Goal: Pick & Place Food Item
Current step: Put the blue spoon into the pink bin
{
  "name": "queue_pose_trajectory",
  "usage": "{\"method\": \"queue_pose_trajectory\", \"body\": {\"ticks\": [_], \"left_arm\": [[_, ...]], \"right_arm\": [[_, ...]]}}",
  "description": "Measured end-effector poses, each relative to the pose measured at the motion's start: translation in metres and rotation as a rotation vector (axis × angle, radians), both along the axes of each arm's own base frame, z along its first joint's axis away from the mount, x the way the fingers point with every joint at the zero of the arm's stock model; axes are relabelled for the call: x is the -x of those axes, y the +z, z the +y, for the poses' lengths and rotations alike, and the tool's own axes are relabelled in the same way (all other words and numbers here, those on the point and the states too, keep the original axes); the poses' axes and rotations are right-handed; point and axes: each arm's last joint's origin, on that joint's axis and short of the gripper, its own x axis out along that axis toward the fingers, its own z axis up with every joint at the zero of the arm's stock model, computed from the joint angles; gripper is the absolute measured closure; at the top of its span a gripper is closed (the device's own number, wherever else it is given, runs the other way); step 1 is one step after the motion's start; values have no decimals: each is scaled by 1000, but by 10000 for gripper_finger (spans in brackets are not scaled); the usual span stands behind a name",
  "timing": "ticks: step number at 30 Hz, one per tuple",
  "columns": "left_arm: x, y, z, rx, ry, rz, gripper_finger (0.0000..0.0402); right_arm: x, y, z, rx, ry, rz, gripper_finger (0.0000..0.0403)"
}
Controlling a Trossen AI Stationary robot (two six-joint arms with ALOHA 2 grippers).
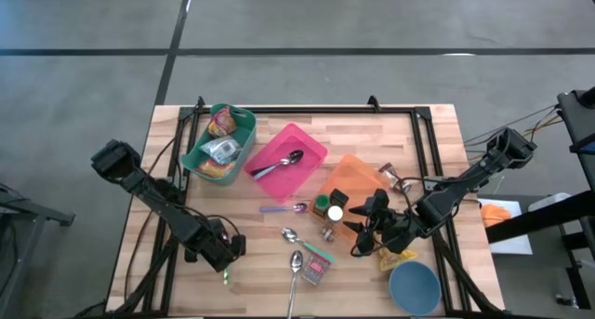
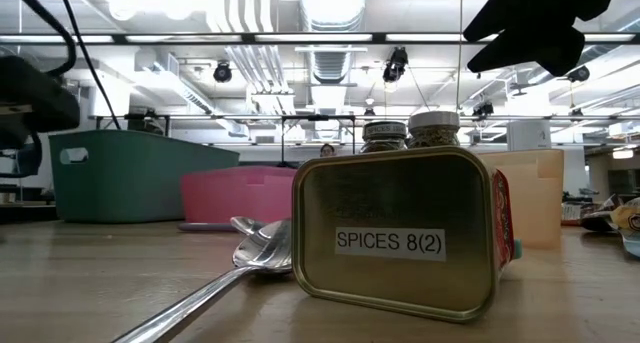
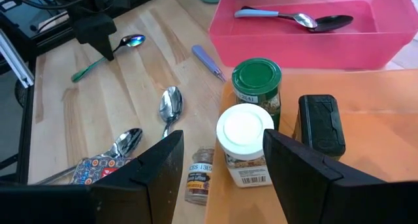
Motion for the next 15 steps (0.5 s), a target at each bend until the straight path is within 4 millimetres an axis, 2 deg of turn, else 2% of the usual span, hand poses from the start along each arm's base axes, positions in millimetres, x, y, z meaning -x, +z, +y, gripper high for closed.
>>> {"method": "queue_pose_trajectory", "body": {"ticks": [10, 15], "left_arm": [[-24, 24, 1, -224, -208, -209, 399], [-40, 46, 12, -342, -345, -201, 399]], "right_arm": [[0, 0, 0, -6, -4, -3, 195], [0, 0, 0, -46, -33, -16, 195]]}}
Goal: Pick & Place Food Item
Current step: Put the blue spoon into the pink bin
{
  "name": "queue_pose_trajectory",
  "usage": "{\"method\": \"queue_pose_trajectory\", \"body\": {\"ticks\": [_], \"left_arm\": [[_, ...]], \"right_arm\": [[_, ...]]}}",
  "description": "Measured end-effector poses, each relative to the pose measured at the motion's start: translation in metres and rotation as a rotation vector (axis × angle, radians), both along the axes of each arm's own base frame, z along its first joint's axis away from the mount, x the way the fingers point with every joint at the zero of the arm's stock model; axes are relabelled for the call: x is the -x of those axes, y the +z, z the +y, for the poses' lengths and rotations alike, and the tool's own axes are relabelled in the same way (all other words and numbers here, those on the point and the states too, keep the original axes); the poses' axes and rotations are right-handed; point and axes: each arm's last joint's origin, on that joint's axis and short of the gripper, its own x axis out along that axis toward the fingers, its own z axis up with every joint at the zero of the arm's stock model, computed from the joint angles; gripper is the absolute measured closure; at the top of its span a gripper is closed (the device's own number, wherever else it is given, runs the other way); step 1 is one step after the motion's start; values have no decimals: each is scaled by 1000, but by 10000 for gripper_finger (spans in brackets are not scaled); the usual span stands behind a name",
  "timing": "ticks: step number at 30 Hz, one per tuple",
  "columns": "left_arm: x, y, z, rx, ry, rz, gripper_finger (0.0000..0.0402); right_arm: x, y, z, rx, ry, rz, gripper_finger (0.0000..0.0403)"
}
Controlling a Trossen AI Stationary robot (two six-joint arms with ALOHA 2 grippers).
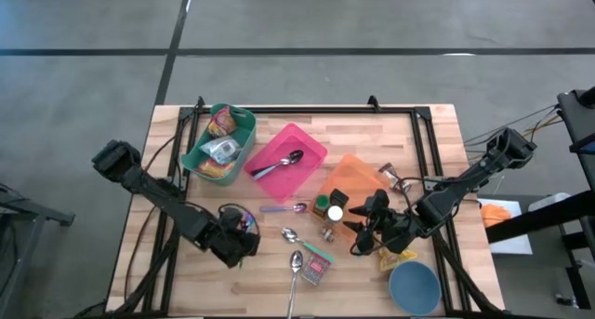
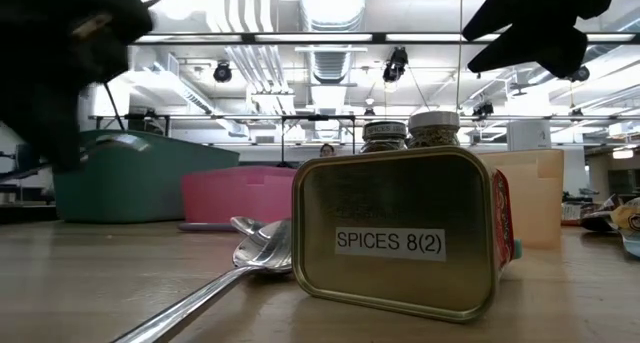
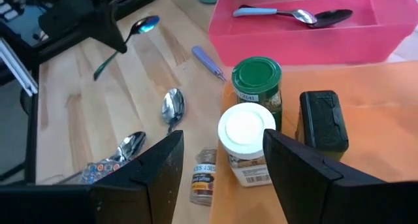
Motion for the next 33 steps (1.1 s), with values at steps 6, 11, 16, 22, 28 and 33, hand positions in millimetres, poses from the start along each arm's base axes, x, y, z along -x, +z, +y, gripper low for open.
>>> {"method": "queue_pose_trajectory", "body": {"ticks": [6, 11, 16, 22, 28, 33], "left_arm": [[-24, 40, 32, -171, -95, 79, 400], [-57, 76, 88, -296, -271, 82, 400], [-80, 96, 163, -264, -389, -23, 400], [-75, 93, 216, -148, -443, -74, 400], [-72, 88, 231, -187, -499, -27, 400], [-82, 69, 239, -235, -486, 77, 400]], "right_arm": [[0, 0, 0, -12, -15, -7, 195], [0, 0, -1, 62, -7, -6, 195], [0, 3, -4, 239, -44, -22, 195], [-2, 12, -7, 402, -133, -61, 195], [-7, 18, -13, 463, -149, -46, 195], [-21, 38, -29, 506, -184, -34, 195]]}}
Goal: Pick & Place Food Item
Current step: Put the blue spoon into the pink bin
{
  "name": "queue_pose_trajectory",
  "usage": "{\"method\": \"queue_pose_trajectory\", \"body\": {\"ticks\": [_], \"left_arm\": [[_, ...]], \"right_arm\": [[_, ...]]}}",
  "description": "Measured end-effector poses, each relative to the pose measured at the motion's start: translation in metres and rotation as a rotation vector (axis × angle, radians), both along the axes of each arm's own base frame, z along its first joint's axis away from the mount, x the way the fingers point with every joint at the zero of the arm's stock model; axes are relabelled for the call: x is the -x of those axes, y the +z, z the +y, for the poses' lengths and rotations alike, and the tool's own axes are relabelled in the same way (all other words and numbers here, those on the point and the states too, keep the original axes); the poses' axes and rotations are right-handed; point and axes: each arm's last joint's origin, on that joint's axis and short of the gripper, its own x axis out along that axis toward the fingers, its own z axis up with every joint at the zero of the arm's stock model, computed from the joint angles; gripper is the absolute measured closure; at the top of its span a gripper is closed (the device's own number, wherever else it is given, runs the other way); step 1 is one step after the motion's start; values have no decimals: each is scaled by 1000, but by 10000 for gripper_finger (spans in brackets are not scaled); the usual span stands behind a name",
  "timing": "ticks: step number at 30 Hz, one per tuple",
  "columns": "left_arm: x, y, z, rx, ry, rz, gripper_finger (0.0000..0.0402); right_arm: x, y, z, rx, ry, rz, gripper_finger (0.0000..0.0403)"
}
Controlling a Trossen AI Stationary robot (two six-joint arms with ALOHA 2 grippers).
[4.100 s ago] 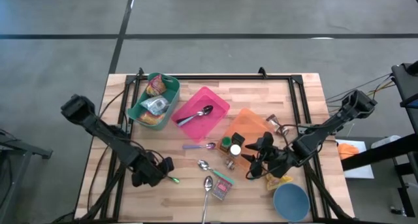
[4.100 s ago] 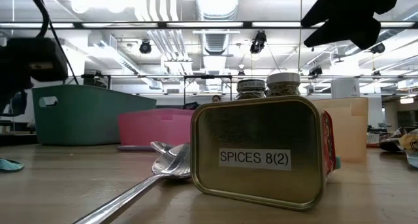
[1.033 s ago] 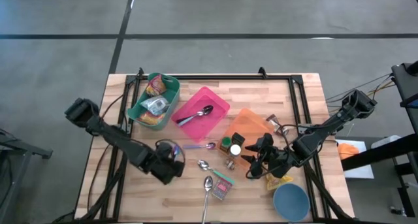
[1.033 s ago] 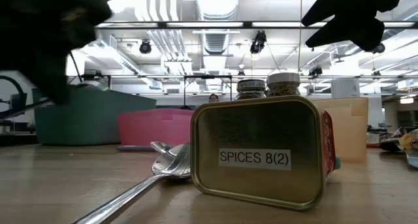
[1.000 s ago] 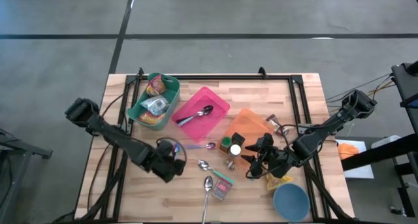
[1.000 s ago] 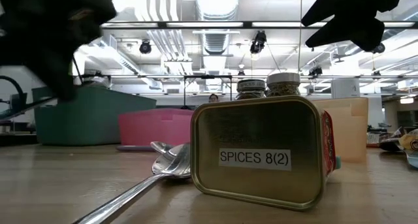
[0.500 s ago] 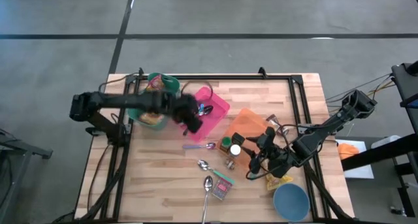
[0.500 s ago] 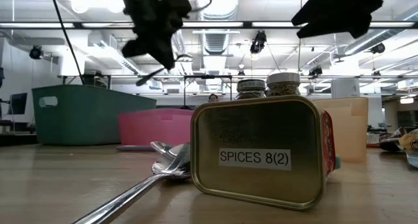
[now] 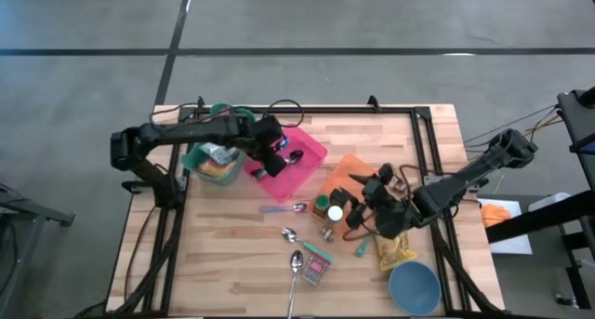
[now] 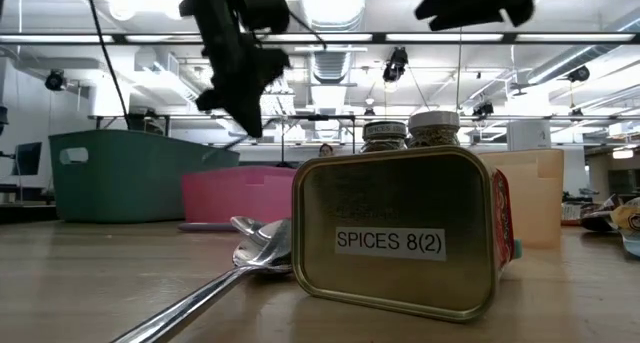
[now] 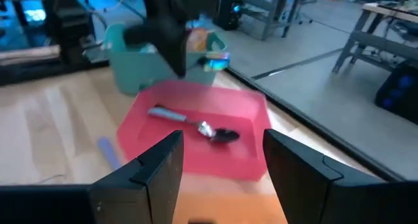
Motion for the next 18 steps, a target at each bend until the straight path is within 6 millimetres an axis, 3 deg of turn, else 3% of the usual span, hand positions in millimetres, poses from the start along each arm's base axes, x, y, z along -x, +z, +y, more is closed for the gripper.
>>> {"method": "queue_pose_trajectory", "body": {"ticks": [8, 18], "left_arm": [[-17, -42, 6, 29, -106, 152, 400], [-31, -39, 16, -6, -174, 134, 400]], "right_arm": [[-11, 4, -20, -32, 25, 60, 195], [-12, -1, -21, 3, 32, 102, 195]]}}
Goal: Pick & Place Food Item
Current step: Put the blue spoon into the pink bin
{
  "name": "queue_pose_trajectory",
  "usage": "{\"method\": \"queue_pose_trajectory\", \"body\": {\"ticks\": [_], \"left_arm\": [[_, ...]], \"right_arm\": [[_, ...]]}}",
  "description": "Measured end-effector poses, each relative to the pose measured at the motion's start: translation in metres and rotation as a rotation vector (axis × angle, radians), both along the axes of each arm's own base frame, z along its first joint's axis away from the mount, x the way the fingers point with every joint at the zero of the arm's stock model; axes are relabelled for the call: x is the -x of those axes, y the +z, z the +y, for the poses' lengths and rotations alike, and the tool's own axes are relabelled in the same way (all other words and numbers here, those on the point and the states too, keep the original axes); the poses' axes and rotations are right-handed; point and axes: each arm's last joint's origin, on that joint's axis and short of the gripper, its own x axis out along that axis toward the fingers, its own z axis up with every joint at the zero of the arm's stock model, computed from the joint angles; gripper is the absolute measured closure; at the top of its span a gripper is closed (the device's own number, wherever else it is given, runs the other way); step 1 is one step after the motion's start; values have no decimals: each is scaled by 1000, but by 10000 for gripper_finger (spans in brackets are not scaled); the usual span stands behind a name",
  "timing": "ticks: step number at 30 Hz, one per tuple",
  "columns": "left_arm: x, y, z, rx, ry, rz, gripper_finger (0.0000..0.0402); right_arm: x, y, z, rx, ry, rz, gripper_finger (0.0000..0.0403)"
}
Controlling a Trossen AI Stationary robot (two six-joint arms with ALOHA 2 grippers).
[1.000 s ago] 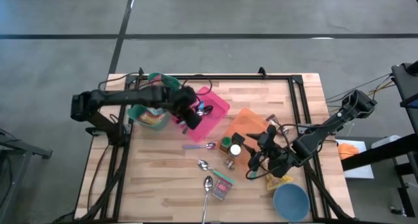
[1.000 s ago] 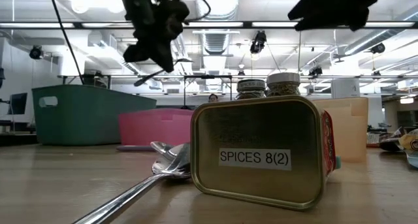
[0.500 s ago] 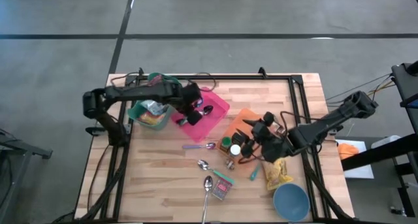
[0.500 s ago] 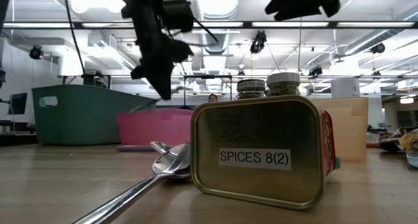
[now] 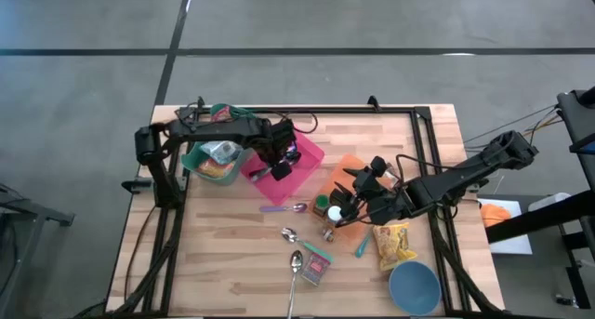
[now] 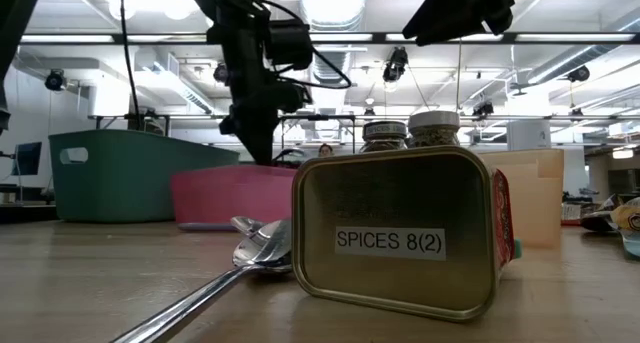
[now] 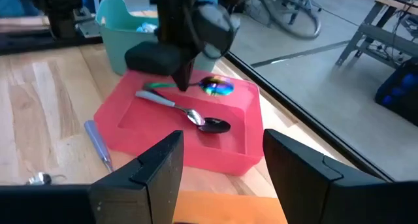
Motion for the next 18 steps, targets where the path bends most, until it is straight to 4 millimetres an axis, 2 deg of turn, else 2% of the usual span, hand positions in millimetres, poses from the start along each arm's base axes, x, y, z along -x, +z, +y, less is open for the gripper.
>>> {"method": "queue_pose_trajectory", "body": {"ticks": [5, 11, 18], "left_arm": [[-1, -5, 9, -6, 26, 0, 400], [-4, -25, 14, 19, 29, 72, 400], [-13, -38, 18, 54, 2, 128, 400]], "right_arm": [[-1, -1, 0, 18, 8, 17, 195], [-1, -1, 0, 19, 7, 10, 195], [-1, -2, 0, 21, 6, 12, 195]]}}
